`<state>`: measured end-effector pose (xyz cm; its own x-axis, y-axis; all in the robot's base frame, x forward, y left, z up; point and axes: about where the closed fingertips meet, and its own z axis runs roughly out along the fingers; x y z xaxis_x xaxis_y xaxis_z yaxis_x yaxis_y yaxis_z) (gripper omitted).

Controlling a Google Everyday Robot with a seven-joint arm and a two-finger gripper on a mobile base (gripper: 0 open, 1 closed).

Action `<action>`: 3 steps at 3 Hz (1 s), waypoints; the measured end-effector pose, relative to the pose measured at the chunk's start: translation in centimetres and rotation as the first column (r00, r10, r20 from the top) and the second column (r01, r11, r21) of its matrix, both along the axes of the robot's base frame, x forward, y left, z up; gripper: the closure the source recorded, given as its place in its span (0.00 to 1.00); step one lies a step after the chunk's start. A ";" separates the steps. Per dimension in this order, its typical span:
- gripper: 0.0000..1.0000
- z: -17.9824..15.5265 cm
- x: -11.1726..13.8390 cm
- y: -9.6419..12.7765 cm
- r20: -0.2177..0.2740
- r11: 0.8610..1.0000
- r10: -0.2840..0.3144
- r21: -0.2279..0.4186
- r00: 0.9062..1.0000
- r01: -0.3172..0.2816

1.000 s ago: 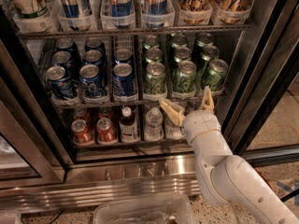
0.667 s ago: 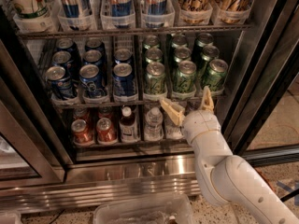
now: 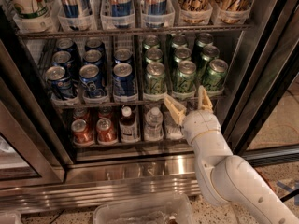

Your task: Pick green can from middle shelf of fridge

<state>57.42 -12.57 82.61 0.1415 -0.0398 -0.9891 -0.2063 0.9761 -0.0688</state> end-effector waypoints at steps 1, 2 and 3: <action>0.45 0.0 0.0 0.0 0.000 1.000 0.000 0.000 1.000 0.000; 0.35 0.0 0.0 0.0 0.000 1.000 0.000 0.000 1.000 0.000; 0.22 0.0 0.0 0.0 0.000 1.000 0.000 0.000 1.000 0.000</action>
Offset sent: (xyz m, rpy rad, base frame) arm 0.0000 0.0000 0.0000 0.0000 0.0000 0.0000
